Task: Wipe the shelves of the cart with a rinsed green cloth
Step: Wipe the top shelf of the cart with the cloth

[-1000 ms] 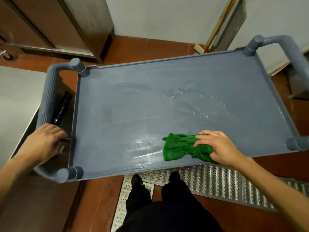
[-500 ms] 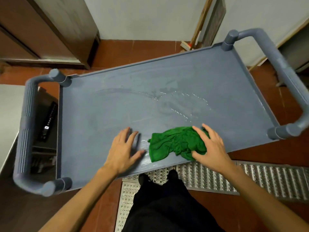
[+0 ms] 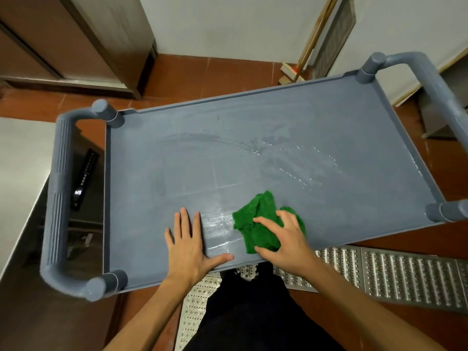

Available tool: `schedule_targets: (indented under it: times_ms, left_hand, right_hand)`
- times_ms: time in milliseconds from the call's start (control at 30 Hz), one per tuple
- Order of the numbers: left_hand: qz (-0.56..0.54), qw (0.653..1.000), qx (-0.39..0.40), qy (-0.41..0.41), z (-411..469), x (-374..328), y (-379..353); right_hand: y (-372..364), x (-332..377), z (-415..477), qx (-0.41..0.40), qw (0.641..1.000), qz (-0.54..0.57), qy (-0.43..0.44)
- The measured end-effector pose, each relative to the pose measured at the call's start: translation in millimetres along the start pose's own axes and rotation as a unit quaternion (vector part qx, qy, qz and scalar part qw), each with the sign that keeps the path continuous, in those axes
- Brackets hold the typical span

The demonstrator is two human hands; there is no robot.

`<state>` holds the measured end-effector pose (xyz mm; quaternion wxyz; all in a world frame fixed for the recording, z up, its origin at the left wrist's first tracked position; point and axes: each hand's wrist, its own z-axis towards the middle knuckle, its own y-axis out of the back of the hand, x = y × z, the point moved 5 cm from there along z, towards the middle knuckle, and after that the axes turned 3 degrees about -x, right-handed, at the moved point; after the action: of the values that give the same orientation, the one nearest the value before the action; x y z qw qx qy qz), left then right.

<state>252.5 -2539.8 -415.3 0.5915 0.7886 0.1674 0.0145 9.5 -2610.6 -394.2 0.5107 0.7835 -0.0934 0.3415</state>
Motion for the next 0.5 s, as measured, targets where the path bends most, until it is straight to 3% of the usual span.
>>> schedule_targets:
  times_ms: [300, 500]
  left_hand:
    - [-0.043, 0.999, -0.025, -0.003, -3, 6, -9]
    - [-0.063, 0.997, -0.036, 0.003, -4, 5, -11]
  right_hand:
    - [-63, 91, 42, 0.107, 0.985, -0.053, 0.122]
    - [-57, 103, 50, 0.107, 0.983, -0.091, 0.116]
